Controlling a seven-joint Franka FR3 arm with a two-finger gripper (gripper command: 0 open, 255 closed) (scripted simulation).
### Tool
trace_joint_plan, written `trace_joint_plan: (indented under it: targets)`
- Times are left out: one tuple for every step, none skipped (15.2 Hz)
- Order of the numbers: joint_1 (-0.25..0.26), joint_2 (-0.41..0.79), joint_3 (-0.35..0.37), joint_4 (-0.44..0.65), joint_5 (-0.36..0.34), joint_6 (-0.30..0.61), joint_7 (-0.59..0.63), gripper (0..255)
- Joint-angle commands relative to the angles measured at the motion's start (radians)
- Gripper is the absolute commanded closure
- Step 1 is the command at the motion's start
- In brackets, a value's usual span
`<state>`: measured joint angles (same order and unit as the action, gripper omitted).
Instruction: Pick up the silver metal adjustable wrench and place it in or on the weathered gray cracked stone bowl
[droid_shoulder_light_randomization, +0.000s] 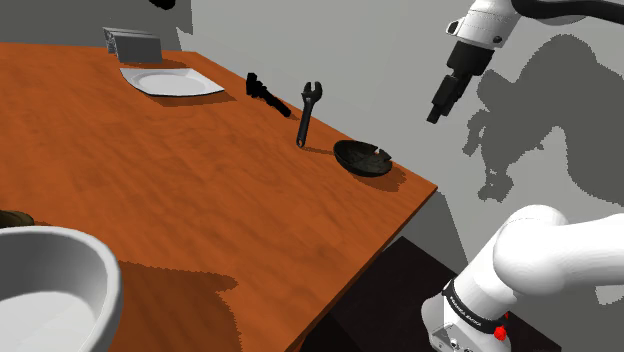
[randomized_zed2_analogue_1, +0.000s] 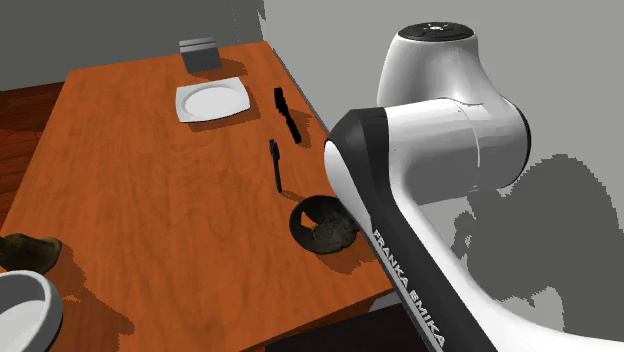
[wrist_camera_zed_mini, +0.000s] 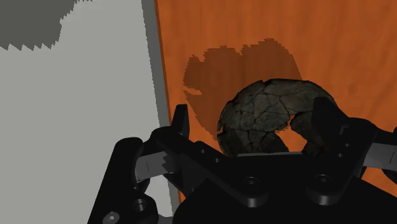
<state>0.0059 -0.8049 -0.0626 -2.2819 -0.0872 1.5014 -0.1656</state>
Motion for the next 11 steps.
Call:
trace_joint_plan:
  targets:
    - [0.000, 0.000, 0.000, 0.000, 0.000, 0.000, 0.000, 0]
    - [0.005, 0.023, 0.009, 0.005, 0.010, 0.027, 0.013, 0]
    - [0.010, 0.046, 0.018, 0.011, 0.019, 0.054, 0.025, 0]
    - [0.014, 0.070, 0.026, 0.018, 0.027, 0.080, 0.037, 0]
    - [0.019, 0.095, 0.035, 0.027, 0.035, 0.106, 0.049, 0]
    - [0.023, 0.120, 0.043, 0.037, 0.043, 0.131, 0.061, 0]
    - [0.027, 0.146, 0.052, 0.048, 0.049, 0.156, 0.072, 0]
    - [0.031, 0.172, 0.060, 0.060, 0.055, 0.180, 0.084, 0]
    - [0.035, 0.199, 0.068, 0.073, 0.061, 0.203, 0.095, 0]
    - [0.038, 0.226, 0.077, 0.088, 0.066, 0.225, 0.106, 0]
    - [0.042, 0.253, 0.085, 0.104, 0.070, 0.247, 0.116, 0]
